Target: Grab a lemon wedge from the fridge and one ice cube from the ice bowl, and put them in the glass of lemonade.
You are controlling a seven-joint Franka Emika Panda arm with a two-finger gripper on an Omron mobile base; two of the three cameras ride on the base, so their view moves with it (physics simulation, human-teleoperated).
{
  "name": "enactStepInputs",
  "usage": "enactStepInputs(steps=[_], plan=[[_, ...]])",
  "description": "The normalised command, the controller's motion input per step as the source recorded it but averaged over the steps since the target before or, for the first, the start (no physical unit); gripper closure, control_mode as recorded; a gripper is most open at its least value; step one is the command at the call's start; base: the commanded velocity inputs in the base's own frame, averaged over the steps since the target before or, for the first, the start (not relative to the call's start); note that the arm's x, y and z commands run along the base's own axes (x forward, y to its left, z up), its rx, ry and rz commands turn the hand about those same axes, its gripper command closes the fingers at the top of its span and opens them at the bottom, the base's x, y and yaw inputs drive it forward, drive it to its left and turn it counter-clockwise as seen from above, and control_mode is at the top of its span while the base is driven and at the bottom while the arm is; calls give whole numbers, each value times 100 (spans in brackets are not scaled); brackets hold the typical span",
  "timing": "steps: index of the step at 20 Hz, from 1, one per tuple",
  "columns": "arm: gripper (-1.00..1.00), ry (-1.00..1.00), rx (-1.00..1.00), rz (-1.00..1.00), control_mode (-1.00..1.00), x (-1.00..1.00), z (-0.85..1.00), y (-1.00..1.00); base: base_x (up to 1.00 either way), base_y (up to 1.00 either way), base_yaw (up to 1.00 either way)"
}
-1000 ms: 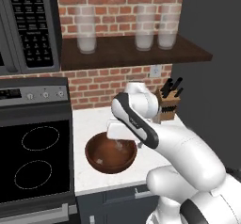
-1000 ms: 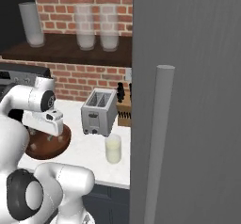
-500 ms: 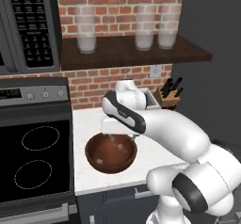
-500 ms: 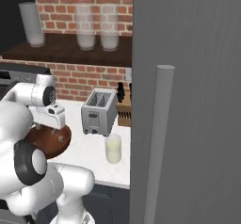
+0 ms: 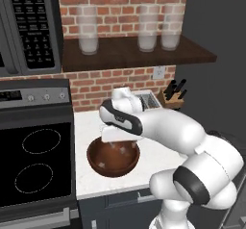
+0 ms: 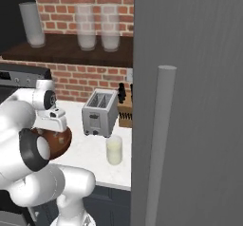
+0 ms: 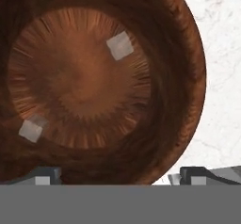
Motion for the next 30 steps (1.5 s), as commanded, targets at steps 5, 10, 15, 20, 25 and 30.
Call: enactStepInputs(steps=[5, 10, 15, 20, 25, 30], plan=[[-100, 0, 0, 8, -100, 1, -48, 0, 0, 0, 0], [-100, -3, 0, 8, -100, 8, -4, 4, 0, 0, 0], [-100, -8, -2, 13, -100, 15, 3, 20, 0, 0, 0], [-100, -8, -2, 14, -100, 18, 0, 26, 0, 0, 0], [-100, -5, 0, 13, -100, 30, -2, 21, 0, 0, 0], [-100, -2, 0, 5, -100, 9, -2, 4, 0, 0, 0]])
